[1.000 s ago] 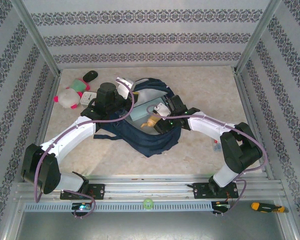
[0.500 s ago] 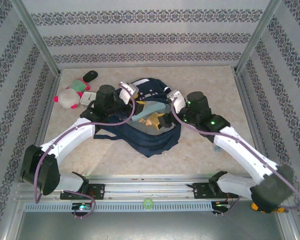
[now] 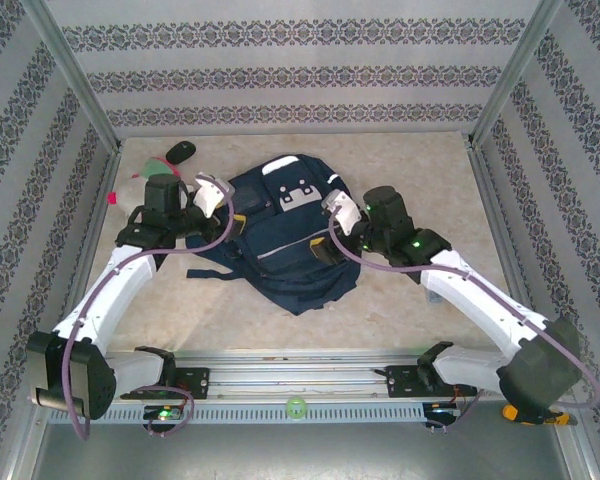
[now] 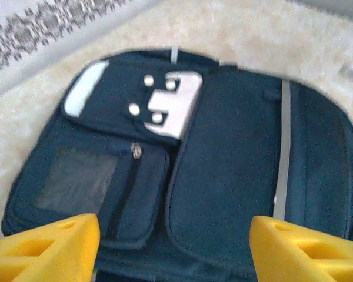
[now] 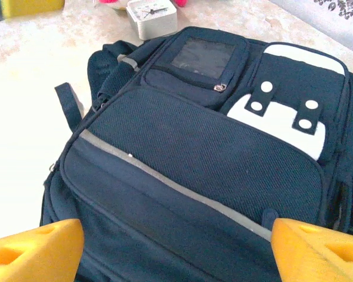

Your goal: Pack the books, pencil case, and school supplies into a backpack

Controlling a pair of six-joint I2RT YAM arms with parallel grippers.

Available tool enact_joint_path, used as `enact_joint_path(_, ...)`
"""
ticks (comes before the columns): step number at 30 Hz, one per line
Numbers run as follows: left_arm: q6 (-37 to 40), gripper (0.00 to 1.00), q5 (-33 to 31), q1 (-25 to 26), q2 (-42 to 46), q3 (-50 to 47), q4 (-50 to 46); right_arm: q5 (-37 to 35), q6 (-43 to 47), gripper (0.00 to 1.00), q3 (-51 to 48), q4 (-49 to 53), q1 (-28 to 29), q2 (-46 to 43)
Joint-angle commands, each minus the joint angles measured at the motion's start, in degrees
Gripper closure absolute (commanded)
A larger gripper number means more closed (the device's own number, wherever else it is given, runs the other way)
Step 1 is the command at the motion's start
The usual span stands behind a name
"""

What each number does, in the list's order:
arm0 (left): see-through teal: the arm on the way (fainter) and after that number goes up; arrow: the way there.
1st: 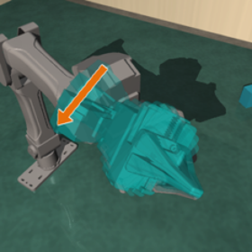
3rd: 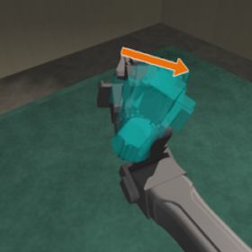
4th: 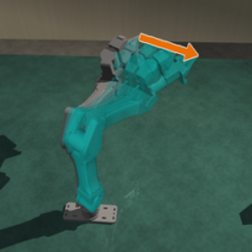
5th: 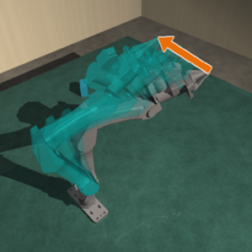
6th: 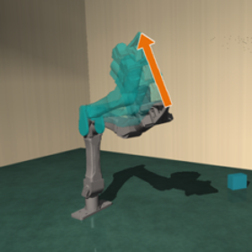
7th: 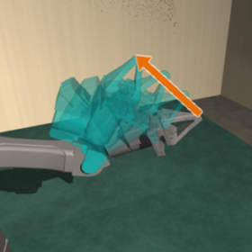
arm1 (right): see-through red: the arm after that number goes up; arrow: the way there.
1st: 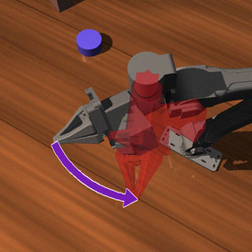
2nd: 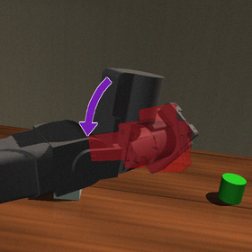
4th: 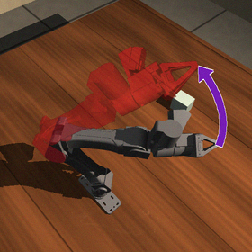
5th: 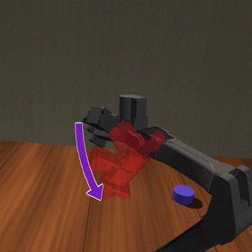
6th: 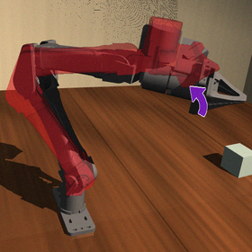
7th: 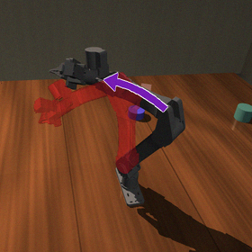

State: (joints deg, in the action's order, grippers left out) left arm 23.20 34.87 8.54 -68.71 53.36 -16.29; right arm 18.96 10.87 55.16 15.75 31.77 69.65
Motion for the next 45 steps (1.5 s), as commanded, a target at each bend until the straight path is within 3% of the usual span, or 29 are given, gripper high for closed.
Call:
enact_joint_path(1,10.78,0.33,-1.06,-0.55,-2.11,-1.82,-6.94,2.72,-2.91,0.21,3.6,-3.35,0.97,3.24)
enact_joint_path(3,15.57,0.33,-3.61,-0.55,-4.18,-3.64,-6.9,2.2,-1.32,0.21,3.75,-2.2,2.13,4.33)
enact_joint_path(6,19.85,0.34,-5.61,-0.52,-6.24,-6.63,-4.47,0.13,8.51,0.22,2.08,-0.29,6.66,3.97)
enact_joint_path(8,19.13,0.34,-5.73,-0.49,-7.07,-7.31,-2.6,-2.42,19.61,0.24,0.73,2.34,11.77,4.35)
enact_joint_path(11,19.03,0.34,-5.9,-0.6,-7.74,-7.93,-1.38,-6.72,29.09,0.23,-0.97,2.16,17.08,6.86)
enact_joint_path(17,22.52,0.32,-7.43,-0.91,-6.97,-11.81,1.84,-13.36,32.15,0.29,-0.45,-2.62,17.61,16.1)
enact_joint_path(21,24.28,0.32,-6.33,-1.02,-8.32,-12.02,1.94,-13.27,31.05,0.52,-0.66,-7.44,14.9,18.07)
enact_joint_path(28,24.18,0.33,-4.18,-1.06,-8.81,-12.85,5.54,-6.44,29.34,1.0,-1.34,-7.66,11.86,11.37)
enact_joint_path(34,21.54,0.34,1.27,-0.98,-10.51,-13.17,10.66,0.83,25.96,1.0,-2.51,-9.69,7.74,6.04)
enact_joint_path(42,15.94,0.36,8.66,0.41,-14.35,-10.75,13.81,1.43,24.53,1.0,-2.31,-11.21,6.7,6.41)
enact_joint_path(45,14.99,0.37,8.1,1.72,-14.19,-10.66,13.6,1.23,23.96,1.0,-2.21,-11.63,6.67,6.95)
